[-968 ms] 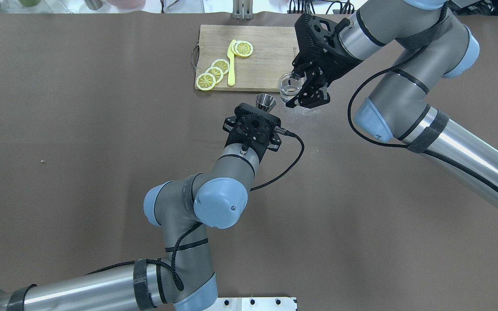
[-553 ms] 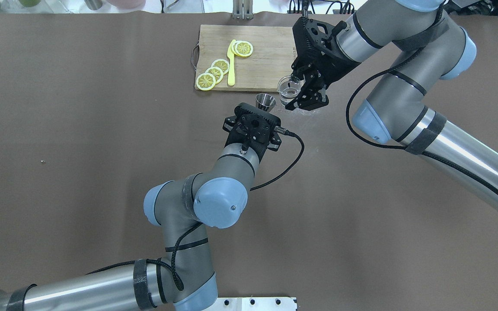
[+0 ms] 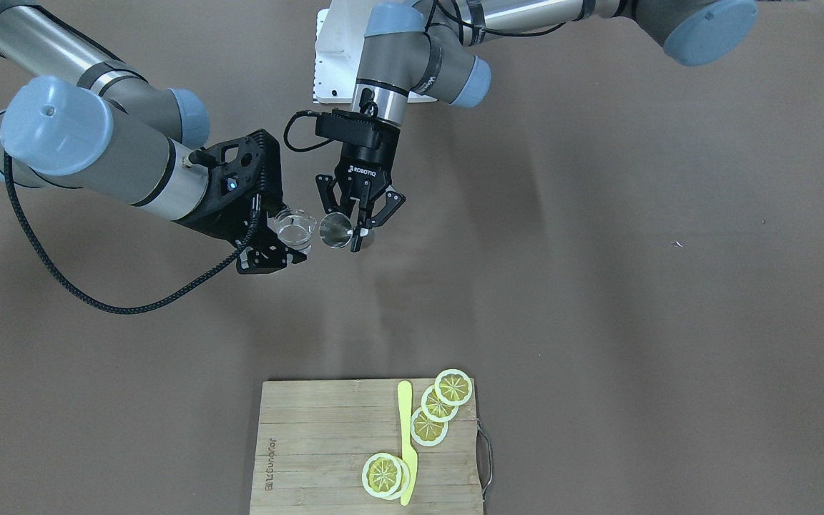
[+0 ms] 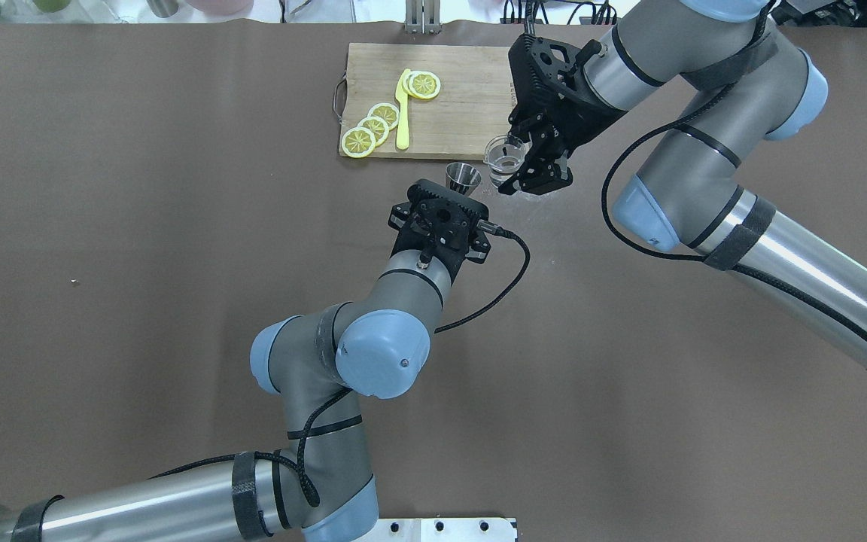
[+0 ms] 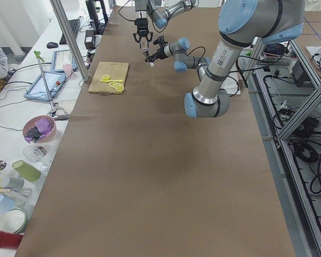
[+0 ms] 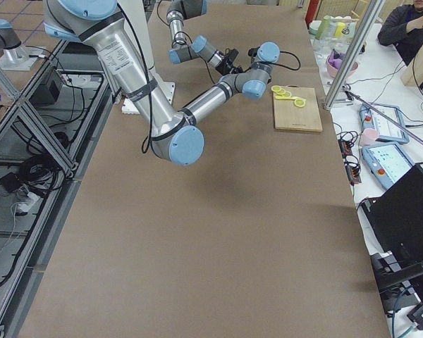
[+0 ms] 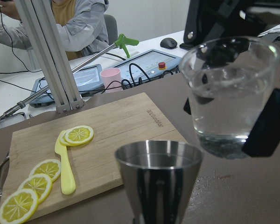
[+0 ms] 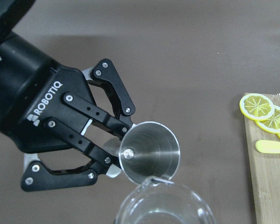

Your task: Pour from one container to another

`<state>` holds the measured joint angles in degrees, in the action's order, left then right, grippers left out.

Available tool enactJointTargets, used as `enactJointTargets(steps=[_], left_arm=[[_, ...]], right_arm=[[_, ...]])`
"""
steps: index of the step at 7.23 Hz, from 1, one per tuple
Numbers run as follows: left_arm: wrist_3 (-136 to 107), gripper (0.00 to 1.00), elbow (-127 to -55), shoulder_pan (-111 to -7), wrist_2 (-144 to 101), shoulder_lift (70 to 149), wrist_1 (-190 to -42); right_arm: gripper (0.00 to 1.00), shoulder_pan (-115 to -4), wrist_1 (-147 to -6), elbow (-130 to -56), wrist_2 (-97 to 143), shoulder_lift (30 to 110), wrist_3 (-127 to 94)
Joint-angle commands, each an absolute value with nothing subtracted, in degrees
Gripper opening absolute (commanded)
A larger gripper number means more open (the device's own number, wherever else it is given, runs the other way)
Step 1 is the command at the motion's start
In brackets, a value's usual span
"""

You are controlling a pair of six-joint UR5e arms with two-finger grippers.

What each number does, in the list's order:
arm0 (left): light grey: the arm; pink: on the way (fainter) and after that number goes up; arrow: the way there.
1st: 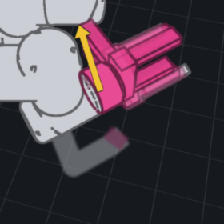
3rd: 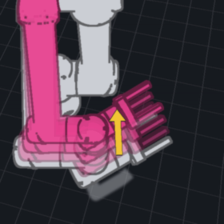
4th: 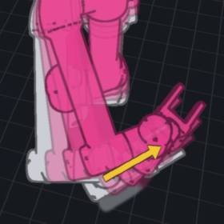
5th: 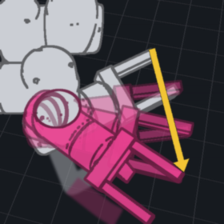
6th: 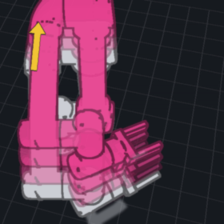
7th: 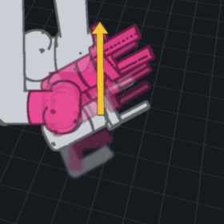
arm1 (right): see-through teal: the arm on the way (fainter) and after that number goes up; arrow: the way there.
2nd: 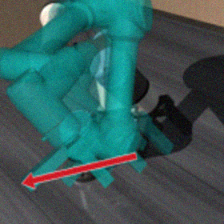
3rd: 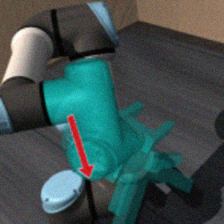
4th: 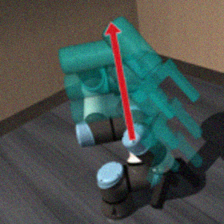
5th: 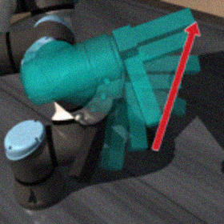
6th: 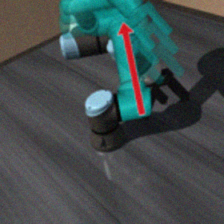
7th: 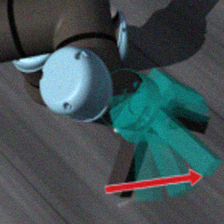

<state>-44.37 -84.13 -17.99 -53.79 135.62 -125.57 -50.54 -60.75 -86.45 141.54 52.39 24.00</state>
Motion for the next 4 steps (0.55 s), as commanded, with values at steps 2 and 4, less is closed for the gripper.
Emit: enactJointTargets(steps=[2,4], left_arm=[[-44.30,0.00,-84.20,-18.02,-53.79,135.53,-125.95],[-44.30,0.00,-84.20,-17.93,-53.79,135.53,-125.95]], right_arm=[[0.00,-50.71,-66.43,-86.83,141.07,51.24,26.89],[0.00,-51.15,-68.63,-87.01,140.89,50.98,28.12]])
